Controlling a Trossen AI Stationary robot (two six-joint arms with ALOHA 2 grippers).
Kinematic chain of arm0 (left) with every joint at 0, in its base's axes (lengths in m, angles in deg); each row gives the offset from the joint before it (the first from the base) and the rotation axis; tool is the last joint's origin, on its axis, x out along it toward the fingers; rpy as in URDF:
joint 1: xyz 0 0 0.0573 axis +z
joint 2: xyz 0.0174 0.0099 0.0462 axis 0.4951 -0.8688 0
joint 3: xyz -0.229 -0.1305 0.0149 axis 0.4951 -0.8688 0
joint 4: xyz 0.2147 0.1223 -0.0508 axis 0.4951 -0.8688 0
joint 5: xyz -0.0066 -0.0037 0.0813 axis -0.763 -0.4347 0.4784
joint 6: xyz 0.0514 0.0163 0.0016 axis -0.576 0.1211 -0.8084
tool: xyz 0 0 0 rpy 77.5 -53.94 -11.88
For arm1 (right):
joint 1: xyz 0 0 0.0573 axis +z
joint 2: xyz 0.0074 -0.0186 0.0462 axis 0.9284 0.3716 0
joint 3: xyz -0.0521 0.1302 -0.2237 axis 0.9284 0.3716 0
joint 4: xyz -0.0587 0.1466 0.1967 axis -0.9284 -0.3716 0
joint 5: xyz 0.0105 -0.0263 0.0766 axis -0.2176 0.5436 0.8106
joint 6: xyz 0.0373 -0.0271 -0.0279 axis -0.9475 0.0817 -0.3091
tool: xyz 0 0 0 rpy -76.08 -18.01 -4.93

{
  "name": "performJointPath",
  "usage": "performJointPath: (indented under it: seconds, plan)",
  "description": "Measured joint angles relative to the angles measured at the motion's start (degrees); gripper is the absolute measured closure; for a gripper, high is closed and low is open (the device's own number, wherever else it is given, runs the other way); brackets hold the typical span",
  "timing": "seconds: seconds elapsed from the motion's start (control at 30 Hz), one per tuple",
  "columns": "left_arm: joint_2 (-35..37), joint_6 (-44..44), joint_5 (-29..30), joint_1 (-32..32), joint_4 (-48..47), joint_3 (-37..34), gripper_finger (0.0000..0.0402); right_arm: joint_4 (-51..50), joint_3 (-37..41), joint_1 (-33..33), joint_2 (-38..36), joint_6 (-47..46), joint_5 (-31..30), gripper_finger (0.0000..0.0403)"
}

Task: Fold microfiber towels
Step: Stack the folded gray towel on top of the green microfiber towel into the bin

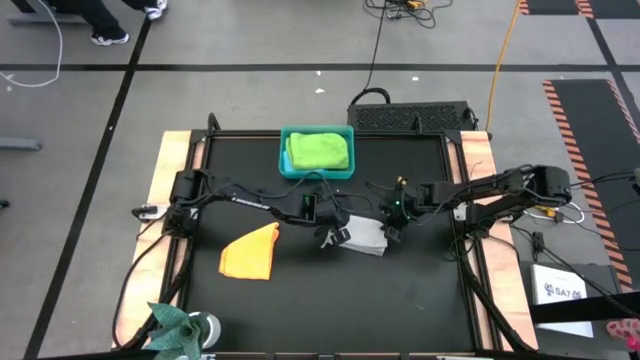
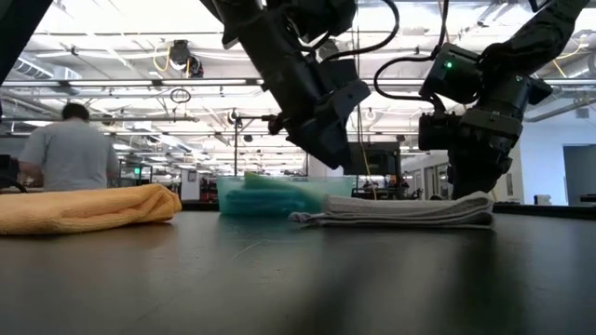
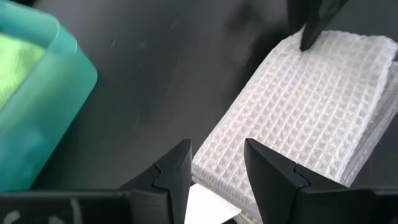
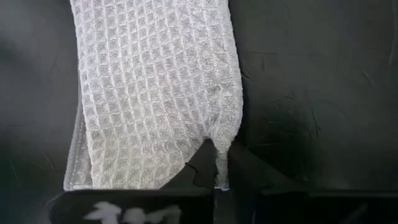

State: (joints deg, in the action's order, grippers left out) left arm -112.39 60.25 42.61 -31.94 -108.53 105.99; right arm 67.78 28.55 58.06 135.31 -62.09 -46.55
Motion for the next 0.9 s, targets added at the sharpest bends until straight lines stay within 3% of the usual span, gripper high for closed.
performJointPath:
  seconds: [0.2, 0.33, 0.67, 0.9]
  plan:
    - [0.1, 7.1, 0.8, -0.4, -4.7, 0.0, 0.0253, 0.5, 0.0, 0.0, 0.0, 0.1, 0.0, 0.0398]
    - [2.8, 12.9, 4.9, -1.0, -9.9, 0.0, 0.0291, 0.4, 0.1, 0.0, -1.8, -1.2, 0.6, 0.04]
    - [11.5, 10.7, 6.0, -1.0, -14.8, 0.1, 0.0381, 3.4, 0.2, 0.1, -11.1, -5.3, 1.1, 0.04]
    - [12.4, 16.4, 7.9, -0.8, -25.8, 0.0, 0.0392, 2.6, -4.0, 0.1, -13.7, -3.0, 1.7, 0.04]
